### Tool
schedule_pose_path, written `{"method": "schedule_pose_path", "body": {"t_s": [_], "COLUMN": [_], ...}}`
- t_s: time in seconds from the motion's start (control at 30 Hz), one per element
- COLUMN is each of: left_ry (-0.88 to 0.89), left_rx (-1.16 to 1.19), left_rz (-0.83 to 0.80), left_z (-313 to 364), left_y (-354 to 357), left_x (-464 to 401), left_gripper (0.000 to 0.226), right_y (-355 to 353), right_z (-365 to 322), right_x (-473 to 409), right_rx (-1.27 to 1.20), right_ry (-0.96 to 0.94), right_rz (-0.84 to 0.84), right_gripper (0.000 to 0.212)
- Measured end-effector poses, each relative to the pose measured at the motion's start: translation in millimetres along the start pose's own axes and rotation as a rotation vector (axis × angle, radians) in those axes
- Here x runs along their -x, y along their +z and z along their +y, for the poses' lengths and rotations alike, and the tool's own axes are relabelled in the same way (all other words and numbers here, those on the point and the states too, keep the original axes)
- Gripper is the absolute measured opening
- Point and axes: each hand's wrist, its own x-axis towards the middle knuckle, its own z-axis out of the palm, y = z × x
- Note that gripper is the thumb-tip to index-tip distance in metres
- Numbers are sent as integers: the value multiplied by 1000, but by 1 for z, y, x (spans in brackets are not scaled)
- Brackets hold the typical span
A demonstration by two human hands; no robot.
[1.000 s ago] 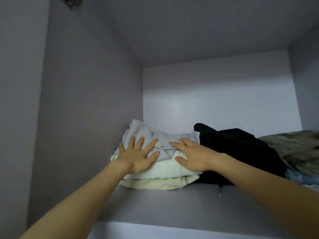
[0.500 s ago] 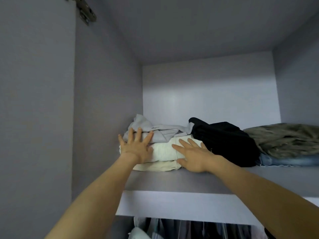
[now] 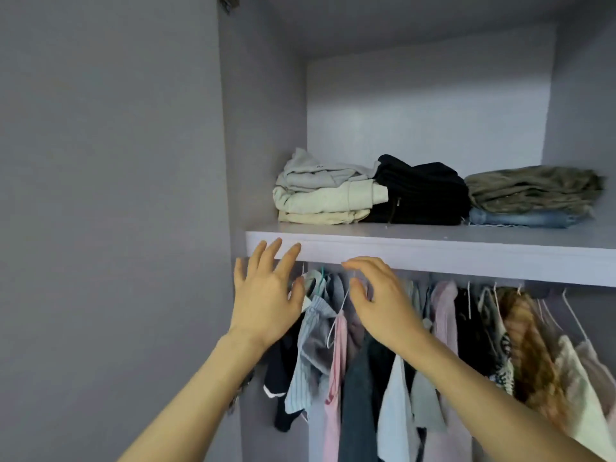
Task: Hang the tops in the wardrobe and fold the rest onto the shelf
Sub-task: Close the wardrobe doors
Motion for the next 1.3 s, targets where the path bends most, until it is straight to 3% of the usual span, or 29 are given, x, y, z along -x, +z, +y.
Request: {"method": "schedule_pose_path", "body": {"t_s": [0.23,0.4,0.53,0.67,0.87,1.03,1.17,1.3], "left_ry": [-72,-27,-109,-52,-157,-143,8,212], "left_rx": [6,-212,-275,-219,233,313,379,478], "left_rz": [211,395,545,511,417,411,391,270], "left_z": [-22,-56,-100,-124,-154,-157,-131,-89], "left_y": [-84,-129,-158,-162,-167,-166,-161,-153], "left_x": [112,161,176,182,188,190,199,200], "left_gripper": [39,33,40,61,81,72,61,54], "right_y": [33,82,131,169,197,194,172,128], "right_z": [-62,-120,-168,-202,-221,-214,-211,-188], "right_x": [85,111,116,116,123,125,134,145], "right_rx": [-192,-273,-332,-382,-384,-372,-427,-489], "right_ry": [57,-12,-61,-84,-138,-159,-146,-57], "right_rz": [-152,-224,-246,-249,-295,-326,-235,-153], "right_gripper": [28,28,33,44,52,53,46,42]}}
